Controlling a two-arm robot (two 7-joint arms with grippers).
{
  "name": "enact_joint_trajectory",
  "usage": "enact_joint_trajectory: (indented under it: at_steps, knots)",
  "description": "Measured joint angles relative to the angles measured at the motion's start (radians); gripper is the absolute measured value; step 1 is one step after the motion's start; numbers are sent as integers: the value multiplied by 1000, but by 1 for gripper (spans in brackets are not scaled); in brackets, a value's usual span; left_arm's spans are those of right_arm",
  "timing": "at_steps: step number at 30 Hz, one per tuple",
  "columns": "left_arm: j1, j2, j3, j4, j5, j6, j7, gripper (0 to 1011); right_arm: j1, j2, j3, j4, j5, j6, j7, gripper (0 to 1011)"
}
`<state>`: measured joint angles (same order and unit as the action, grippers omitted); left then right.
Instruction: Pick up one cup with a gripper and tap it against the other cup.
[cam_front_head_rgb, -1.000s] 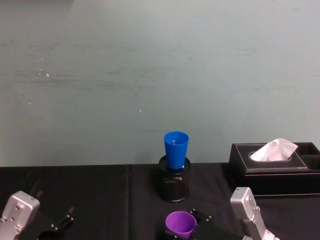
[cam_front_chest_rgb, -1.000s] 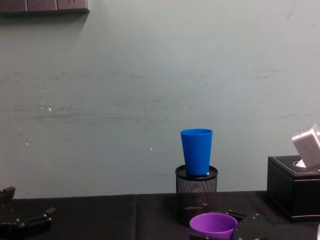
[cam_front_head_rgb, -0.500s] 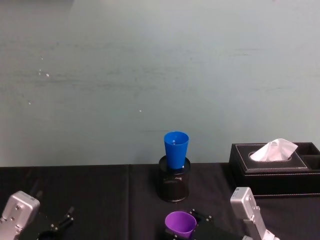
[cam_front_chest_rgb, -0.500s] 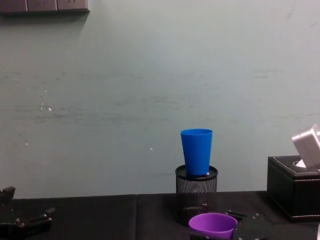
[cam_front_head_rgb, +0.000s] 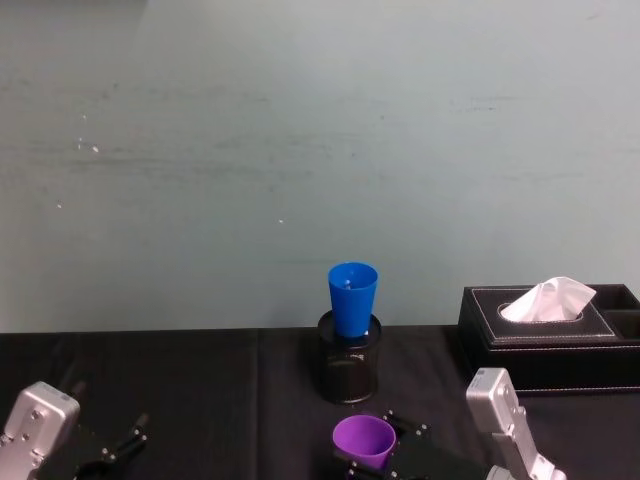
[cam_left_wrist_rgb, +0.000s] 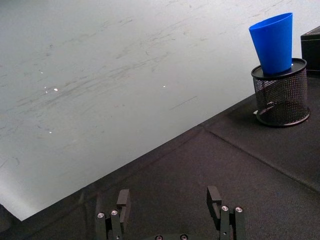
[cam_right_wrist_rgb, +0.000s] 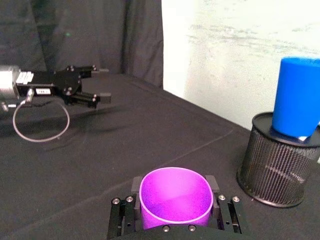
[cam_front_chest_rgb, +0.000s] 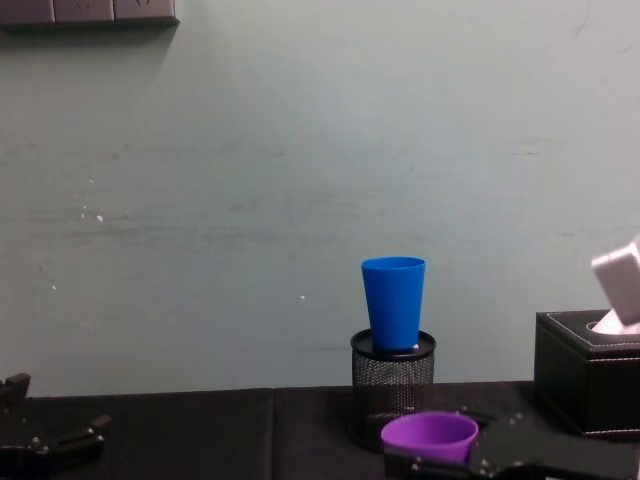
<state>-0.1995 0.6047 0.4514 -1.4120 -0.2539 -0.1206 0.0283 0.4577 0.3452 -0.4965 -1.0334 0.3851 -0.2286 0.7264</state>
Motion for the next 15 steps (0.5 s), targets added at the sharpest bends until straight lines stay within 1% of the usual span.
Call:
enact_joint_trajectory:
  at_steps: [2,6,7,10,15]
  knots:
    - [0,0,0,0,0,0,0,1000,-5,5,5,-17,4,8,-4,755]
    - [0,0,0,0,0,0,0,1000,-15,19,15,-68,20,42,-17,755]
    - [0,0,0,0,0,0,0,1000,-31,45,33,-171,62,121,-43,755]
    - [0,0,0,0,0,0,0,1000,-33,55,36,-203,72,139,-52,755]
    - [0,0,0,0,0,0,0,1000,-33,66,36,-234,81,154,-62,755]
